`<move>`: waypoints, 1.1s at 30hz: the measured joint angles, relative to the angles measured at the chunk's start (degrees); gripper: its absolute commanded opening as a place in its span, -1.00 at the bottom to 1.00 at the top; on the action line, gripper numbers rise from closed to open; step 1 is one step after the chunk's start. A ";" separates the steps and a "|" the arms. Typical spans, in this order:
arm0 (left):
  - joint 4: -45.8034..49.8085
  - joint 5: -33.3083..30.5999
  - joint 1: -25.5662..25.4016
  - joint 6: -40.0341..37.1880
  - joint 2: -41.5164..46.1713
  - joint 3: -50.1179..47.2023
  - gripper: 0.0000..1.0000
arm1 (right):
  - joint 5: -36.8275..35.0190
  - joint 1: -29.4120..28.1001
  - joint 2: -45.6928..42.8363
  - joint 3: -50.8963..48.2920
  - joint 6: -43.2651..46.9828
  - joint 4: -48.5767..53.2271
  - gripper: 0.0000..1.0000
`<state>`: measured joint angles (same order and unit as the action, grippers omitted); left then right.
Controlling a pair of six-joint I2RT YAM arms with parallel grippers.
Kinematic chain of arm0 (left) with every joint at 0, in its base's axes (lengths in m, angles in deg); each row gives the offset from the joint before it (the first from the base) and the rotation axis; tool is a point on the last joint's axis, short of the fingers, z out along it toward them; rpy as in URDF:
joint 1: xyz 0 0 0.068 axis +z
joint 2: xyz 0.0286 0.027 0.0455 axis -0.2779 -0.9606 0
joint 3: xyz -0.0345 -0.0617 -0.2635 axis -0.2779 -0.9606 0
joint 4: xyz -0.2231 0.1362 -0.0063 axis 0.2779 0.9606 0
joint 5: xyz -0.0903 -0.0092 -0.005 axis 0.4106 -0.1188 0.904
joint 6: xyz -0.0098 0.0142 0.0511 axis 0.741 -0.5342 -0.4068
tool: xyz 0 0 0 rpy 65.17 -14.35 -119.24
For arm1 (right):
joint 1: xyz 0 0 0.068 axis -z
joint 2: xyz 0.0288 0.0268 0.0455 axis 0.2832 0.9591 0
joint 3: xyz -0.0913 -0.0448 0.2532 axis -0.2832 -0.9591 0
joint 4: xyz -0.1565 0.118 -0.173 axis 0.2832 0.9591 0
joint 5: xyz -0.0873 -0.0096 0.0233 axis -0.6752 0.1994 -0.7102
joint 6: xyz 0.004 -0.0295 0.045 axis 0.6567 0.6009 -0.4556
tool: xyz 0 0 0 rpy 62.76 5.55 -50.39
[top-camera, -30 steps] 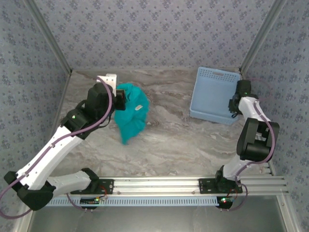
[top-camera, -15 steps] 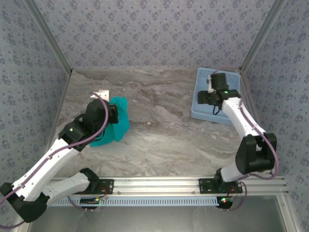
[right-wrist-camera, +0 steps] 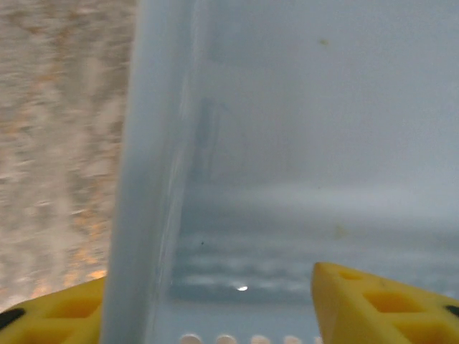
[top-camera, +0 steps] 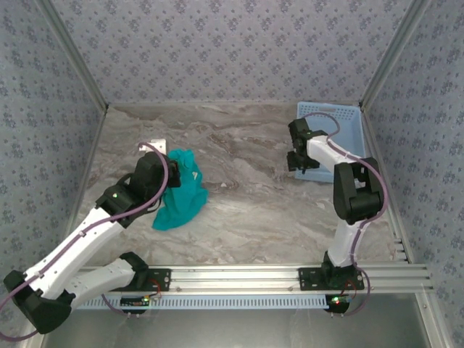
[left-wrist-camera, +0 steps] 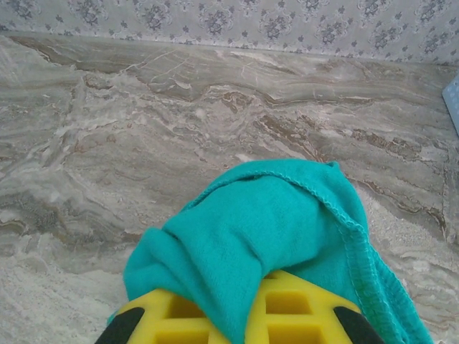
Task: Fold the inside-out t-shirt
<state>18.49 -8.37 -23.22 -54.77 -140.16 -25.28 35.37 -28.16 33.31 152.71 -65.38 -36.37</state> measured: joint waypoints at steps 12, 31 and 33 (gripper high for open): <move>-1.70 2.73 0.00 0.90 -4.22 0.00 -1.00 | -1.55 12.90 -2.29 -2.03 3.76 -0.68 -0.35; -3.23 6.86 0.04 4.87 -4.68 -2.73 -1.00 | -3.61 13.86 10.75 13.81 1.38 -1.31 0.12; -3.52 8.63 0.04 4.66 -4.70 -2.73 -0.98 | -3.06 13.18 10.05 13.84 1.51 -0.46 0.23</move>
<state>14.97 0.27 -23.18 -50.12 -144.86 -28.01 32.31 -14.98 43.36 166.55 -63.87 -36.83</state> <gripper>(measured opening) 0.080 0.569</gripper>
